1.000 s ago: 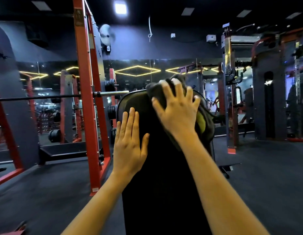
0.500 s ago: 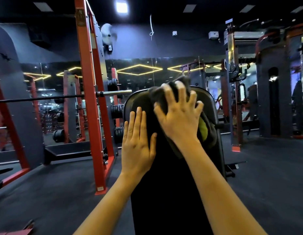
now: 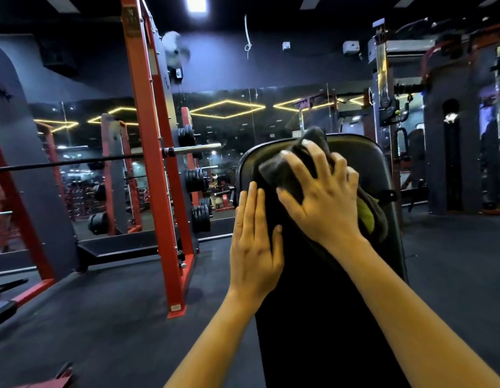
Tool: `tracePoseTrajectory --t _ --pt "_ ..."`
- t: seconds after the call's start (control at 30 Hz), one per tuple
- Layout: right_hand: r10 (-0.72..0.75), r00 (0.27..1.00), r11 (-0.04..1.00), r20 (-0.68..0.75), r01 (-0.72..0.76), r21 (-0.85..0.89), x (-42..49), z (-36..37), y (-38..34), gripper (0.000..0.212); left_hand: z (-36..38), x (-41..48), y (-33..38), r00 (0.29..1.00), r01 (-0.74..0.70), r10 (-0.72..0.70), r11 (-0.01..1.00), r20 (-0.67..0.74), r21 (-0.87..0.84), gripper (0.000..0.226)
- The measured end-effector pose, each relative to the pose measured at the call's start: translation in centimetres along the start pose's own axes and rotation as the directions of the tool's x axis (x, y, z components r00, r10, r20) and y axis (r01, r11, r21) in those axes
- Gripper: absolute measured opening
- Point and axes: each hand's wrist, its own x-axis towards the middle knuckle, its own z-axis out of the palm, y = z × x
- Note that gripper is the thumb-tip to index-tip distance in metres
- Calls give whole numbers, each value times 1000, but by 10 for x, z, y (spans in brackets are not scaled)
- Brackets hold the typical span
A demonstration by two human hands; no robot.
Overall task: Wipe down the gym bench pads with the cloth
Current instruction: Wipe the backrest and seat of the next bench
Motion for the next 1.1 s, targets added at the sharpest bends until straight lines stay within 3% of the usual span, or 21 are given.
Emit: tracePoseTrajectory --t 0.07,0.17,0.2,0.27,0.33,0.4,0.47,0.53,0.67,0.77,0.83,0.9,1.0,1.1 --pt "50 999 999 -8 -50 5 -16 -1 13 57 -6 -11 -8 999 5 -4 999 39 -32 59" --pt "414 910 907 28 -415 65 3 -8 11 64 -10 -24 -15 997 2 3 998 80 -61 60" --pt "476 879 877 35 -477 57 15 -9 2 67 -10 -27 -16 997 12 -6 997 83 -74 59" --pt "397 916 917 64 -398 12 32 -10 -21 67 -10 -33 -17 996 31 -24 995 84 -92 58" --pt "169 982 986 81 -170 -4 27 -6 -38 62 -10 -38 -19 997 22 -14 995 79 -102 57" --pt "-4 999 1000 44 5 -24 1 -1 -46 56 -9 -41 -19 996 28 -17 991 88 -129 58" --pt "-84 996 996 37 85 -34 -27 1 -45 52 -10 -45 -21 994 33 -17 988 109 -151 59" --pt "-57 997 998 46 59 -28 -27 -2 -40 52 -12 -52 -22 993 27 -9 990 122 -142 59" --pt "226 968 973 111 -230 23 29 -9 -46 54 -10 -55 -20 993 49 -34 990 112 -131 57" --pt "123 983 992 138 -120 -27 37 -11 -51 56 -8 -55 -14 991 88 -71 985 114 -147 57" --pt "8 994 999 107 -4 -40 6 -8 -50 56 -8 -57 -14 990 99 -79 979 116 -176 58" --pt "-15 997 999 75 18 -40 -42 -3 -42 52 -8 -60 -14 988 113 -88 973 130 -199 60" --pt "85 996 996 41 -83 -38 -72 -2 -22 51 -8 -69 -12 986 123 -96 969 133 -213 59" --pt "286 958 958 33 -286 2 -55 -1 -24 52 -7 -74 -7 984 144 -117 968 138 -206 58"
